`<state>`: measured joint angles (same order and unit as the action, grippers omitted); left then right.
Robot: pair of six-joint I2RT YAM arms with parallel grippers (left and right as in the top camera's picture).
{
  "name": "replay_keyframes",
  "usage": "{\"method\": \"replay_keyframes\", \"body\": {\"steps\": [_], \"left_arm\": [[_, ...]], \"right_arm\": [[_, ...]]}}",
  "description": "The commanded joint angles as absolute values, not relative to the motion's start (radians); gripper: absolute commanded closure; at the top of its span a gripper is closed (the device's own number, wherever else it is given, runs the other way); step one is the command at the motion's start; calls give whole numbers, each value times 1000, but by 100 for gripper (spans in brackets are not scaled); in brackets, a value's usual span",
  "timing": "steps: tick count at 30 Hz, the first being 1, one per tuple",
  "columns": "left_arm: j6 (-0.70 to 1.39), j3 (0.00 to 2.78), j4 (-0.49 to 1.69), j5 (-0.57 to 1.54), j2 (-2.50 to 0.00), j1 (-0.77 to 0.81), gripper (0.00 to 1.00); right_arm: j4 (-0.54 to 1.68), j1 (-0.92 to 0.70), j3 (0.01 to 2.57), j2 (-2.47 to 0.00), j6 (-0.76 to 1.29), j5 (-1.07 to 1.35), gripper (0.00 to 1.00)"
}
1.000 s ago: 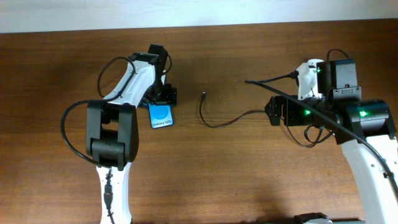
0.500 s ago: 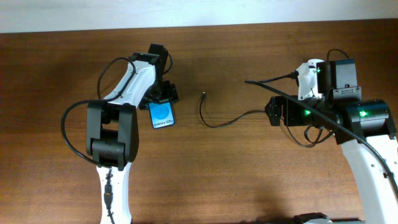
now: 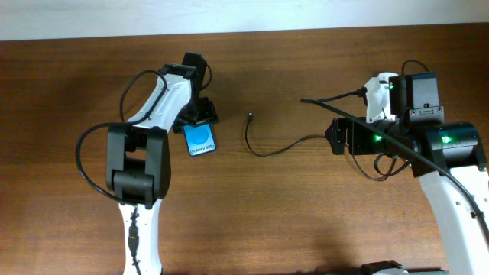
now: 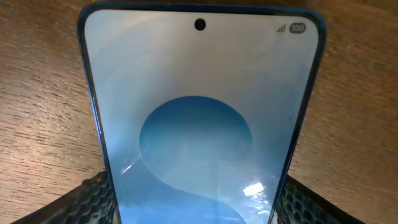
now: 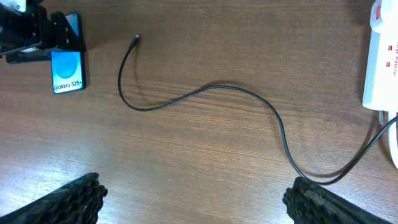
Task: Plug charger to phone and switch on socket
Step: 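Lift the blue phone upright with the left gripper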
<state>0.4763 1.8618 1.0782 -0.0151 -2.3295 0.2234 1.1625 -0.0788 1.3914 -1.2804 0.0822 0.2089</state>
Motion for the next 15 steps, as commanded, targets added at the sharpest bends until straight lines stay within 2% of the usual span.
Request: {"method": "replay_keyframes", "body": {"steps": [1, 7, 9, 11, 13, 14, 15], "left_arm": [[485, 1957, 1118, -23, -2356, 226, 25], [485, 2149, 1237, -22, -2356, 226, 27], [485, 2197, 1263, -18, -2356, 226, 33], [485, 2245, 1282, 9, -2356, 226, 43], [485, 2285, 1293, 60, -2356, 226, 62], [485, 2303, 1295, 97, -2356, 226, 75], [485, 2313, 1296, 122, -2356, 225, 81]], "right_arm": [[1156, -85, 1412, -1282, 86, 218, 2], [1137, -85, 1412, -1282, 86, 218, 1], [1124, -85, 1412, -1282, 87, 227, 1], [1109, -85, 1412, -1282, 87, 244, 2], [1093, -85, 1412, -1282, 97, 263, 2], [1084, -85, 1412, -1282, 125, 262, 2], [1079, -85, 1412, -1282, 142, 262, 2]]}}
